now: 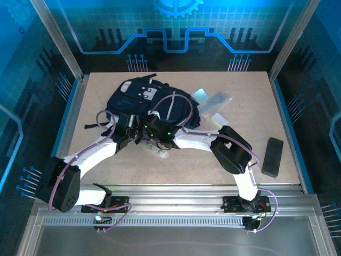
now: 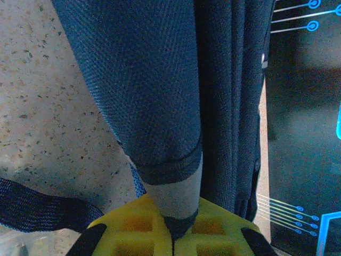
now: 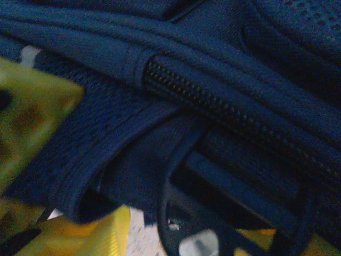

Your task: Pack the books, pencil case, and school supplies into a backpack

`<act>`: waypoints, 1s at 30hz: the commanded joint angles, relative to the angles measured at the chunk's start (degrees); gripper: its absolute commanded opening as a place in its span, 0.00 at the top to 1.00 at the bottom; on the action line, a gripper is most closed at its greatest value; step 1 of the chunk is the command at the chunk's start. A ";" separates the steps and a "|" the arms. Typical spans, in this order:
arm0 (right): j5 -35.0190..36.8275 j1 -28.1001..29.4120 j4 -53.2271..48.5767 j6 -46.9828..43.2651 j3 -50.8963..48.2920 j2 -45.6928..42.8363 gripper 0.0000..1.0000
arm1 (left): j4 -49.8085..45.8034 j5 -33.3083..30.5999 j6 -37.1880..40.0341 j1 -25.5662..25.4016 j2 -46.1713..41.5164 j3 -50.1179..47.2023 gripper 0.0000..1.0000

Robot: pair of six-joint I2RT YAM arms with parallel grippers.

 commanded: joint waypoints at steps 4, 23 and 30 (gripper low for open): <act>19.70 -1.10 4.02 -4.50 2.08 5.42 0.51 | 2.40 6.68 -2.40 -2.14 -6.63 0.95 1.00; -19.69 -13.34 -1.30 -12.90 -7.92 -5.56 1.00 | -0.12 3.28 9.25 5.02 -4.00 -1.57 1.00; -31.10 -22.65 -10.89 -14.50 -11.81 -8.65 1.00 | -0.71 4.90 13.55 9.55 -3.73 -2.94 1.00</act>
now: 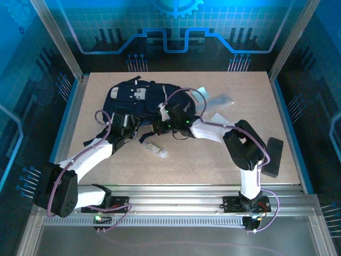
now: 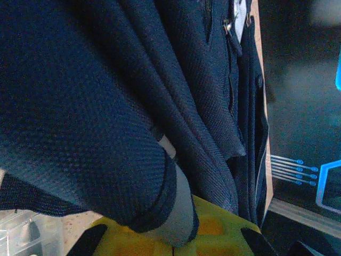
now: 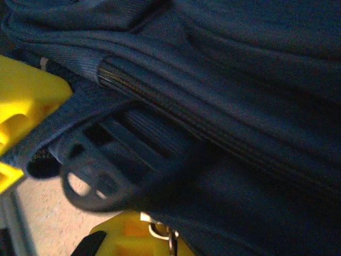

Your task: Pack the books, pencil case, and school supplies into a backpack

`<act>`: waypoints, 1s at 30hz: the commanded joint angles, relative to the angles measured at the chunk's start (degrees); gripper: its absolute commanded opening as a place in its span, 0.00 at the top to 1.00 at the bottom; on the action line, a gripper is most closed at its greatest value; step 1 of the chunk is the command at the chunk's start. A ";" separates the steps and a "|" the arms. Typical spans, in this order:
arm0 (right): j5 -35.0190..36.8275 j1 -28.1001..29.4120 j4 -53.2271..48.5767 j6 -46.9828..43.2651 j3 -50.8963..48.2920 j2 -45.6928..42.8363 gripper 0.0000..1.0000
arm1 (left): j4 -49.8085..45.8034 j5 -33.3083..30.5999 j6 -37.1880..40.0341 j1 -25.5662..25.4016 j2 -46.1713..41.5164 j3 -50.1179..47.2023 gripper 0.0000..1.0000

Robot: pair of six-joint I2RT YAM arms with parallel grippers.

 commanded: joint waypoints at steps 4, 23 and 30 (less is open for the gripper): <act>-1.42 -11.89 -17.72 -4.63 -3.07 -3.99 1.00 | -2.69 -6.08 6.95 7.46 -1.23 -1.30 1.00; -12.46 -10.98 -32.76 -10.42 6.48 -3.69 1.00 | 11.17 -0.51 21.13 16.53 19.12 9.71 1.00; -19.41 -3.59 -23.52 -2.02 12.94 1.45 1.00 | 6.52 13.98 24.13 17.84 30.22 24.84 0.35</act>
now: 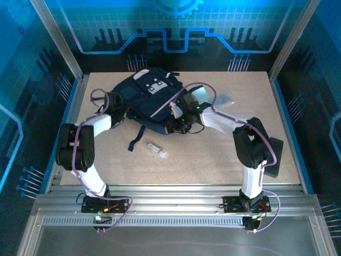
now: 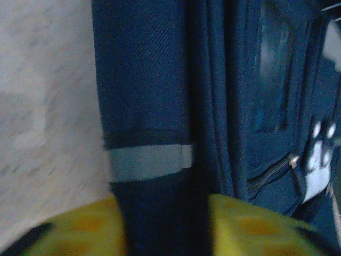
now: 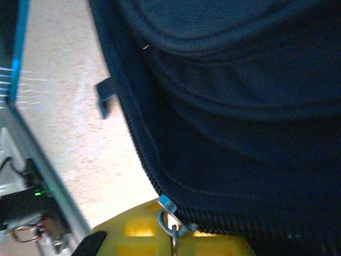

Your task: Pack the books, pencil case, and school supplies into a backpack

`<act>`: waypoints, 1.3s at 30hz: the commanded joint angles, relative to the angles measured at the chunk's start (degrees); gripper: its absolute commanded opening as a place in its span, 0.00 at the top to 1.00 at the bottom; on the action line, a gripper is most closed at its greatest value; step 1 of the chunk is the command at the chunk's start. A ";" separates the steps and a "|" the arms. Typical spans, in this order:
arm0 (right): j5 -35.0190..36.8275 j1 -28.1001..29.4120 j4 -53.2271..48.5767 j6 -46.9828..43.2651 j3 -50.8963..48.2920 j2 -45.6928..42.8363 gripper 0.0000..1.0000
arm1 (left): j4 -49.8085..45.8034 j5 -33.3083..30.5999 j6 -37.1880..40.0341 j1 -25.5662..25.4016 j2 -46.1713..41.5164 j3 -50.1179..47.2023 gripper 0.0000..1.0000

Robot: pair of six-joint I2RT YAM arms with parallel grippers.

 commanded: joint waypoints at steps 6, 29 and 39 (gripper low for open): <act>-7.60 4.03 6.16 9.62 16.06 9.87 1.00 | -5.88 10.87 2.06 0.70 -8.73 -0.39 0.05; -13.78 6.72 16.00 24.19 6.55 7.32 1.00 | 12.93 -0.28 -14.66 -12.18 -13.22 -19.75 0.50; -14.42 5.43 4.37 14.41 2.39 1.26 1.00 | 13.72 -0.92 -11.42 -12.39 -11.59 -18.22 1.00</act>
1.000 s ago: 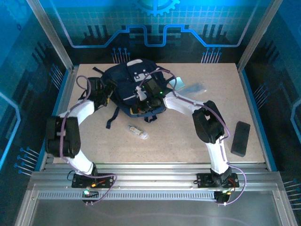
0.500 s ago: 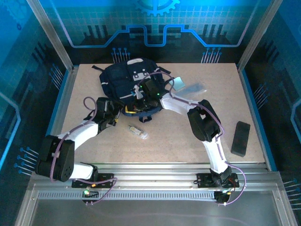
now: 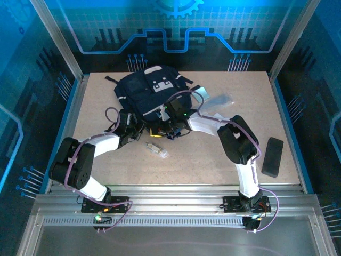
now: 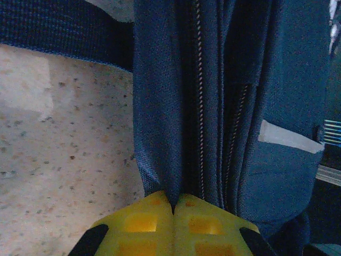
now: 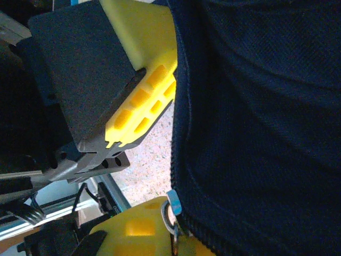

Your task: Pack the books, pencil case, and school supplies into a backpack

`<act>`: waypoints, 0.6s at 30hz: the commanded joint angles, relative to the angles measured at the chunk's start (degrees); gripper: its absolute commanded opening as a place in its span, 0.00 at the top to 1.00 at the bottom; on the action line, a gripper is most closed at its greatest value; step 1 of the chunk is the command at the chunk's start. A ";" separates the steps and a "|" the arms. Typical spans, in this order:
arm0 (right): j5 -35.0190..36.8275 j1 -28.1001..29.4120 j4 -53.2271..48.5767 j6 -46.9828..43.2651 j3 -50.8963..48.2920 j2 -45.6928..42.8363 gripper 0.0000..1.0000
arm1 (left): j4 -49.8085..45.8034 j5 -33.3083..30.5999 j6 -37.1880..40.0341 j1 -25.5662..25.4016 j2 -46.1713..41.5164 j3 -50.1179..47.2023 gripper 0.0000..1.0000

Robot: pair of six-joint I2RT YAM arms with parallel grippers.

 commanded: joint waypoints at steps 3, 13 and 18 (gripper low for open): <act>-3.72 -1.00 -23.03 -17.16 5.54 -5.51 1.00 | 4.15 -6.05 2.27 1.45 0.36 1.61 1.00; 12.01 -11.57 -46.57 -33.47 9.99 -4.25 1.00 | -2.02 -6.00 6.15 3.11 -5.18 0.65 1.00; 25.38 -18.07 -47.87 -35.88 12.02 -3.75 1.00 | -5.30 -5.39 7.89 4.42 -8.92 -0.64 1.00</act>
